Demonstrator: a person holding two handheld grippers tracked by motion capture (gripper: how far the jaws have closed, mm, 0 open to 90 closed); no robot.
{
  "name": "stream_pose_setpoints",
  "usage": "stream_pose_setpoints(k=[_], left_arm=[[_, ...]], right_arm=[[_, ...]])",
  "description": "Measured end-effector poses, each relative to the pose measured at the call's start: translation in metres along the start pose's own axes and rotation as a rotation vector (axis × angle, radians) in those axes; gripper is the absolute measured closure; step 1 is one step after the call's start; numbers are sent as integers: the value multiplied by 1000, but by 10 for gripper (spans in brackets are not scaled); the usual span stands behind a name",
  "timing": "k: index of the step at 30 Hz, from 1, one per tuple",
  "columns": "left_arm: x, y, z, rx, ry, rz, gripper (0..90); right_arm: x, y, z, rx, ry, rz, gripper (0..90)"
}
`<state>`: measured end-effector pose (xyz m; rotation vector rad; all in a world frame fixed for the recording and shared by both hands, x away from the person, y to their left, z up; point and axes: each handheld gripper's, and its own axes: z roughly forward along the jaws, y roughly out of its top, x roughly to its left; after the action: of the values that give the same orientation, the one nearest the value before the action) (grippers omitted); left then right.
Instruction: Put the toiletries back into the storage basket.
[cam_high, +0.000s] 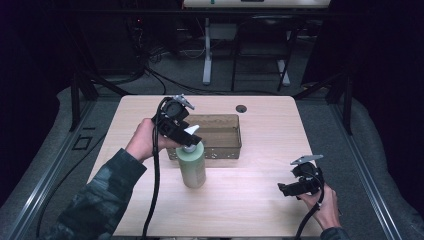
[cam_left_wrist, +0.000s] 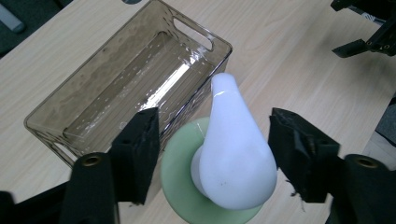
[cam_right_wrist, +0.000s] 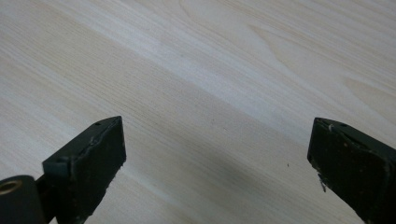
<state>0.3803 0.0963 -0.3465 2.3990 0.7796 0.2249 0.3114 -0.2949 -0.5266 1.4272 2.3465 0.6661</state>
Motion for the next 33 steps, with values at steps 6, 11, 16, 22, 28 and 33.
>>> stream_pose_setpoints(k=[6, 11, 16, 22, 28, 33], left_arm=[[0, 3, 0, -1, 2, 9, 449], [-1, 4, 2, 5, -1, 14, 502], [-1, 3, 4, 18, 0, 12, 531], [-2, 3, 2, 19, -2, 27, 626], [-1, 1, 1, 9, -11, 29, 630], [0, 1, 1, 11, -9, 36, 630]], right_arm=[[-1, -1, 0, -1, -2, 0, 42], [-2, -1, -2, -6, -7, 6, 42], [-2, -1, -2, -8, -9, 6, 44], [-2, -1, -2, -8, -10, 5, 46], [-3, -1, -2, -6, -14, 6, 47], [-3, -2, -2, -5, -21, 3, 47]])
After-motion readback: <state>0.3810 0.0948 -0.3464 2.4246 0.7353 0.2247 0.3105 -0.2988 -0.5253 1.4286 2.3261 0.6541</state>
